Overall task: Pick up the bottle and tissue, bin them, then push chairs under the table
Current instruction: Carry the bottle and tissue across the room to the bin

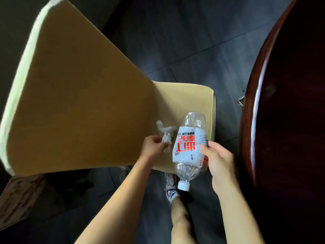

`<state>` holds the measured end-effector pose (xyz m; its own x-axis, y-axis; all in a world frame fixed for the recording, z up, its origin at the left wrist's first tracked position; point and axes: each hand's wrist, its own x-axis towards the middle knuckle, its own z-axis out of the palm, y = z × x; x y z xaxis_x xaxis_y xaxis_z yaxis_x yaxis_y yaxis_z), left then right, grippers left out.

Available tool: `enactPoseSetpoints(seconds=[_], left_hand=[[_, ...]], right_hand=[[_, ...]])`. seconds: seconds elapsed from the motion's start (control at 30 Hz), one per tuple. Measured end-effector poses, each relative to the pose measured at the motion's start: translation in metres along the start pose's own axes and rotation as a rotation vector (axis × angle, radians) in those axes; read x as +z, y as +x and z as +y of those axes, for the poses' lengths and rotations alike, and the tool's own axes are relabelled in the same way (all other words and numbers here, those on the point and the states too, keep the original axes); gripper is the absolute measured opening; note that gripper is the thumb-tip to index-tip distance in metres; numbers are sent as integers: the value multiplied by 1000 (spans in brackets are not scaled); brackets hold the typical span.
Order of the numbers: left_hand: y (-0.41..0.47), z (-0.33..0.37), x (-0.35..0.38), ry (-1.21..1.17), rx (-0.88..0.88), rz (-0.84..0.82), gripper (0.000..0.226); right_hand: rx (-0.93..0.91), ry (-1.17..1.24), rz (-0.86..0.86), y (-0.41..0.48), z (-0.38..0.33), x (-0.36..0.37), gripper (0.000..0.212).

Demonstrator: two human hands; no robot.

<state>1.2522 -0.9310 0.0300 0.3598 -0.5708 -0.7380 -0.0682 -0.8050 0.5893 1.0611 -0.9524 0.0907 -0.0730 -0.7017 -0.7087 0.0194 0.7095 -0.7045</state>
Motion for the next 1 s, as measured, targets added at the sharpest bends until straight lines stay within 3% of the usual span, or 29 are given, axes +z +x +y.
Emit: enactPoseSetpoints(seconds=[0.2, 0.4, 0.5, 0.63, 0.77, 0.87, 1.0], left_hand=[[85, -15, 41, 162, 25, -17, 32], [121, -32, 59, 303, 137, 42, 14], [116, -30, 61, 322, 163, 68, 23], [96, -7, 49, 203, 138, 115, 22], [59, 35, 13, -33, 124, 113, 53], [-7, 97, -55, -284, 194, 155, 25], [-36, 129, -83, -434, 230, 138, 27]], right_hand=[[50, -33, 40, 49, 31, -1, 27], [120, -72, 95, 65, 50, -12, 20], [122, -90, 115, 65, 45, -15, 21], [102, -88, 120, 57, 21, -14, 29], [35, -63, 106, 45, -18, 2, 27], [-51, -17, 22, -4, -85, 37, 19], [-118, 36, -22, -12, -117, 61, 19]])
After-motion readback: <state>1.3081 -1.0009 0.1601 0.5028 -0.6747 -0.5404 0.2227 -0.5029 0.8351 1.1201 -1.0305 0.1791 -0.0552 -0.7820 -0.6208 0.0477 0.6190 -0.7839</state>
